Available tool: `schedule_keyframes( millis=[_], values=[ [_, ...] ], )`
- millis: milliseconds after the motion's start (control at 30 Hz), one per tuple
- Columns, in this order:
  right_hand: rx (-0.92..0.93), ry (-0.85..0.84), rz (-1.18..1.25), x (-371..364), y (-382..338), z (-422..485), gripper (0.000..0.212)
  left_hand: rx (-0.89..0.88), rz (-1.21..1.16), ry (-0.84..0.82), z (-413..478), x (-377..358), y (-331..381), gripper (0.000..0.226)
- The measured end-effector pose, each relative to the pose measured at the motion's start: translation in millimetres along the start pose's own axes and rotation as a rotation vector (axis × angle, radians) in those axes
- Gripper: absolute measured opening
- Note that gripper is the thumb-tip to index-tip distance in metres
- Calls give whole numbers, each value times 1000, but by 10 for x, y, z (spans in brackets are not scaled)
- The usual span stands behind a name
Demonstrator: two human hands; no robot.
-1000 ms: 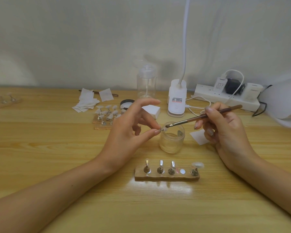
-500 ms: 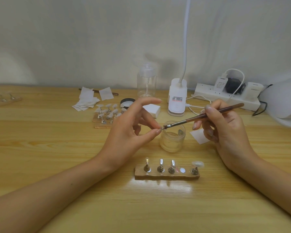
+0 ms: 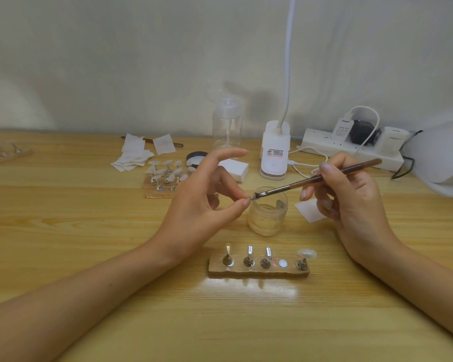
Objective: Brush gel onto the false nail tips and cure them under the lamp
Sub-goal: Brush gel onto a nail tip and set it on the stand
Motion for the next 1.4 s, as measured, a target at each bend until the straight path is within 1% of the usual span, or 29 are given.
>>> schedule_keyframes(
  millis=[67,300,367,467,567,767,867,1033,1167,1233,1333,1400],
  values=[
    [2,2,-11,-6,4,-4,24,3,-3,-1,0,0,-8,61],
    [-10,46,-26,34,8,-9,19,-9,-4,-16,1,-3,-9,62],
    [6,61,-5,66,-7,-6,24,-11,-9,-20,2,-10,-10,62],
    [25,31,-4,31,-29,-5,21,-14,-16,-26,4,-24,-8,61],
    [44,7,-21,-3,-35,-13,23,-17,-18,-36,9,-29,-12,62],
    [5,34,-41,18,11,-8,22,-19,-32,-35,12,-30,-16,61],
    [36,54,-9,63,-28,-7,24,-23,-25,-37,12,-23,-24,62],
    [39,17,-24,10,-30,-15,22,-27,-27,-36,13,-23,-25,61],
    [4,54,-58,57,8,-19,20,-27,-38,-35,14,-22,-21,60],
    [21,67,-35,79,-14,-19,21,-30,-33,-37,14,-20,-21,60],
    [57,28,-16,31,-70,-27,22,-26,-33,-36,13,-16,-32,61],
    [45,13,-39,-1,-57,-33,22,-25,-36,-35,15,-16,-34,60]
  ],
)
Point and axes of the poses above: each hand's wrist, its own z-axis towards the middle knuckle, its own x-axis out of the back of the hand, y = z × x, the point moved 10 cm from there along z, towards the middle knuckle, and after that the axes turned 13 degrees about -z, right-handed, at the moved point
